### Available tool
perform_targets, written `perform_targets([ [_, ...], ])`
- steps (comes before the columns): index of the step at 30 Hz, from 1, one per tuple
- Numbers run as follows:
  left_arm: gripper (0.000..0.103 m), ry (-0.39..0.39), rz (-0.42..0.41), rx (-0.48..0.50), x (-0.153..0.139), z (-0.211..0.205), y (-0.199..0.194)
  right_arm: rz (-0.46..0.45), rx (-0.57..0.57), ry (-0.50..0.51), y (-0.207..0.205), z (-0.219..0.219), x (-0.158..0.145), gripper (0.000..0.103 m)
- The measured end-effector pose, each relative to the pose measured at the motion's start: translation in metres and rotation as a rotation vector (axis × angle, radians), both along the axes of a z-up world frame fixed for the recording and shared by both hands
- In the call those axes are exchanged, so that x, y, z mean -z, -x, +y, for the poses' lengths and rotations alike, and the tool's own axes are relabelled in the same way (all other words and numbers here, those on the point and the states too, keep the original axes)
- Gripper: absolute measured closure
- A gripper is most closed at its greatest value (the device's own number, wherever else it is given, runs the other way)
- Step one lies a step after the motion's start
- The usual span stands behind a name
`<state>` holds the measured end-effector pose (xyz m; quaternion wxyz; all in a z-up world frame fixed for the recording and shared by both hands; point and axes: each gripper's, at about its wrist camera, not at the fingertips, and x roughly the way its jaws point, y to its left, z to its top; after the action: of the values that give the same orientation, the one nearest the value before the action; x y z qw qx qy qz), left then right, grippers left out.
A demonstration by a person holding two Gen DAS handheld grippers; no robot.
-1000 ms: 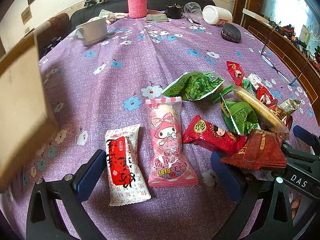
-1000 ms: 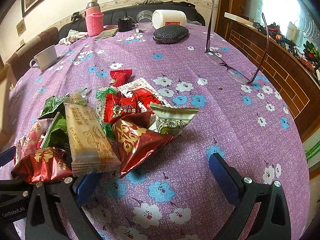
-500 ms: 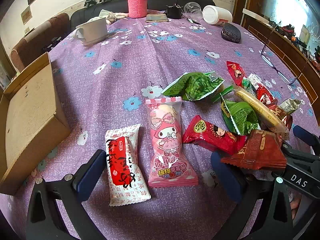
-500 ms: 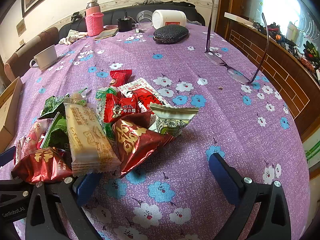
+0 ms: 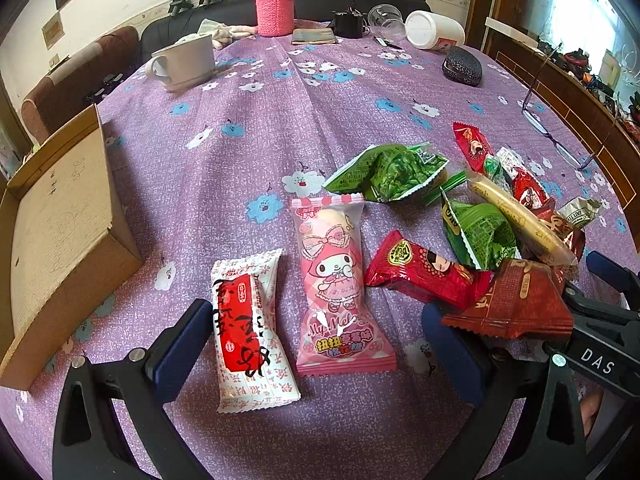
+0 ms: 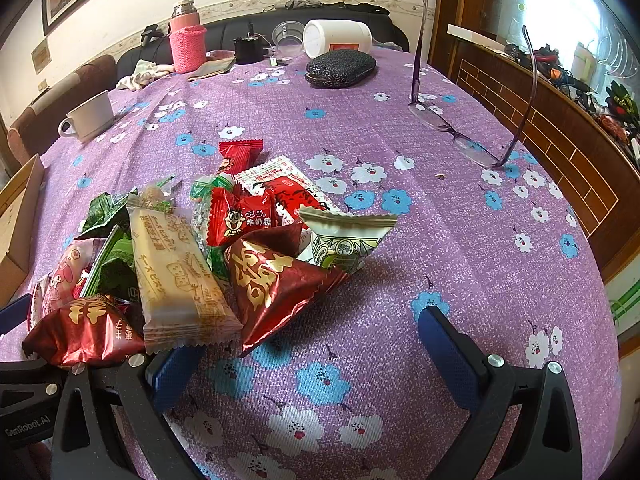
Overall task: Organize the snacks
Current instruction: 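Grasp the white-and-red packet with the left gripper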
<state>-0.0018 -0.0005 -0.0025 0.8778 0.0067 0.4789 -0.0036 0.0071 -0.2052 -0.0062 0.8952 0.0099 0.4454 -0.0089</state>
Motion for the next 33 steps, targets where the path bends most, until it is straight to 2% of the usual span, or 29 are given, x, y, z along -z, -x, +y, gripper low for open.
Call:
perform_targets([
  [3, 0.000, -0.001, 0.001, 0.004, 0.000, 0.000, 0.000, -0.001, 0.002, -0.003, -0.002, 0.000, 0.000, 0.001],
  [7, 0.000, 0.026, 0.029, 0.064, -0.001, 0.002, 0.004, -0.011, -0.037, -0.040, 0.001, -0.006, -0.002, 0.001],
  [10, 0.000, 0.078, 0.021, 0.107, -0.014, 0.014, 0.013, -0.051, -0.046, -0.201, 0.006, -0.026, -0.006, 0.001],
  [11, 0.000, 0.077, 0.012, 0.127, -0.018, 0.016, 0.017, -0.072, -0.042, -0.286, 0.009, -0.037, -0.008, 0.001],
  [14, 0.000, 0.108, -0.018, 0.161, -0.028, 0.029, 0.034, -0.088, -0.047, -0.403, 0.013, -0.051, -0.009, 0.001],
  [17, 0.003, 0.173, -0.037, 0.176, -0.037, 0.046, 0.043, -0.146, -0.095, -0.408, 0.022, -0.044, -0.020, 0.001],
  [20, 0.008, 0.192, -0.056, 0.181, -0.042, 0.053, 0.044, -0.294, -0.155, -0.355, 0.041, -0.030, -0.042, 0.001],
  [22, 0.015, 0.191, -0.059, 0.170, -0.043, 0.053, 0.039, -0.352, -0.191, -0.343, 0.050, -0.025, -0.051, 0.001],
  [23, 0.024, 0.194, -0.055, 0.168, -0.043, 0.052, 0.036, -0.375, -0.220, -0.338, 0.054, -0.020, -0.054, 0.001],
  [24, 0.035, 0.198, -0.045, 0.165, -0.042, 0.052, 0.033, -0.382, -0.235, -0.337, 0.056, -0.019, -0.055, 0.002],
  [26, 0.047, 0.195, -0.006, 0.150, -0.035, 0.050, 0.027, -0.378, -0.259, -0.318, 0.056, -0.012, -0.055, 0.004],
  [28, 0.049, 0.183, 0.016, 0.131, -0.029, 0.049, 0.025, -0.381, -0.263, -0.305, 0.056, -0.010, -0.055, 0.005],
  [33, 0.049, 0.145, 0.023, 0.106, -0.020, 0.049, 0.018, -0.375, -0.278, -0.348, 0.058, -0.014, -0.054, 0.005],
])
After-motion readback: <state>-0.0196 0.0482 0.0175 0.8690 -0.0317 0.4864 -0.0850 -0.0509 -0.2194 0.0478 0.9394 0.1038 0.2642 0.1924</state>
